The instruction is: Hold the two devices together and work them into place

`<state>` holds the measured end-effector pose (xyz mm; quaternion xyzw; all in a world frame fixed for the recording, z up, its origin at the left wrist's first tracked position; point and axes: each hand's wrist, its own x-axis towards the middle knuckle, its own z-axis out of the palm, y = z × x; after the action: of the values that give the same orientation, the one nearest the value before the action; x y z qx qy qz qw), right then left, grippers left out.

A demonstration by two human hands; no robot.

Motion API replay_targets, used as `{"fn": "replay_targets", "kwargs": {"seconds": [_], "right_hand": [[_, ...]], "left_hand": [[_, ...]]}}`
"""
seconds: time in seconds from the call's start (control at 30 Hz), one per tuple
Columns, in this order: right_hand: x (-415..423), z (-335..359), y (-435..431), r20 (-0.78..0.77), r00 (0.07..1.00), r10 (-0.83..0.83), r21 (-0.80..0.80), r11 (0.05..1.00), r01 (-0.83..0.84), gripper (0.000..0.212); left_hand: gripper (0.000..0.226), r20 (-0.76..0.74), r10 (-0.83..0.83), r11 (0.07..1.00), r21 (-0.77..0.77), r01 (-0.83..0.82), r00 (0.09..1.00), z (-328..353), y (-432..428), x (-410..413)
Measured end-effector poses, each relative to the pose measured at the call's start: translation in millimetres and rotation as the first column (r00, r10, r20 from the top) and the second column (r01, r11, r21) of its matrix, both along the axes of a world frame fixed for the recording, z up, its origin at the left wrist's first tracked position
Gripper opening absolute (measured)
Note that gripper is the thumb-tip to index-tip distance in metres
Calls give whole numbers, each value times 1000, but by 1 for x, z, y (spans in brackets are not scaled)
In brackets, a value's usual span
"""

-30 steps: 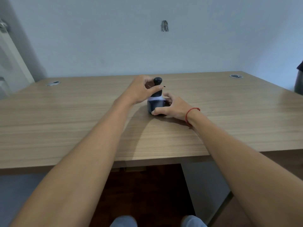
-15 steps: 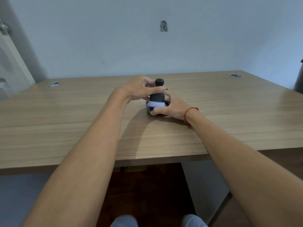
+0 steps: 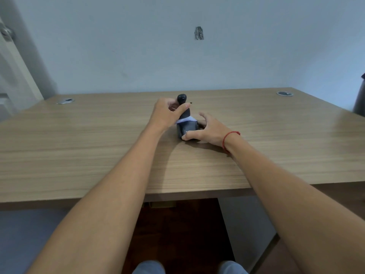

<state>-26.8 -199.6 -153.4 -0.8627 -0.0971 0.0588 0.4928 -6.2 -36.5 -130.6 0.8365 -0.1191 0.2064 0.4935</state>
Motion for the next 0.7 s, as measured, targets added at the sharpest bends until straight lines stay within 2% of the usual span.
{"fn": "replay_targets", "kwargs": {"seconds": [0.13, 0.27, 0.4, 0.47, 0.53, 0.6, 0.7], "right_hand": [[1, 0, 1, -9, 1000, -1, -1, 1000, 1, 124], [1, -1, 1, -8, 1000, -7, -11, 1000, 7, 124], [1, -1, 1, 3, 1000, -12, 0, 1000, 12, 124], [0, 0, 1, 5, 1000, -11, 5, 1000, 11, 121], [0, 1, 0, 8, 1000, 1, -4, 1000, -1, 118], [-2, 1, 0, 12, 1000, 9, -4, 1000, -9, 117], [-2, 1, -1, 15, 1000, 1, 12, 1000, -1, 116]], "left_hand": [[29, -15, -30, 999, -20, 29, 999, 2, 1, -1], [20, -127, -153, 988, -5, 154, 980, 15, 6, -5], [11, -258, -288, 950, 40, 308, 922, 29, 12, -13], [10, -264, -312, 943, 27, 330, 913, 29, 12, -15], [14, -183, -247, 967, 12, 254, 951, 23, 7, -13], [18, -62, -82, 996, 33, 85, 995, 13, 1, -10], [30, 10, 96, 992, 83, -96, 995, -4, -3, -5]]}}
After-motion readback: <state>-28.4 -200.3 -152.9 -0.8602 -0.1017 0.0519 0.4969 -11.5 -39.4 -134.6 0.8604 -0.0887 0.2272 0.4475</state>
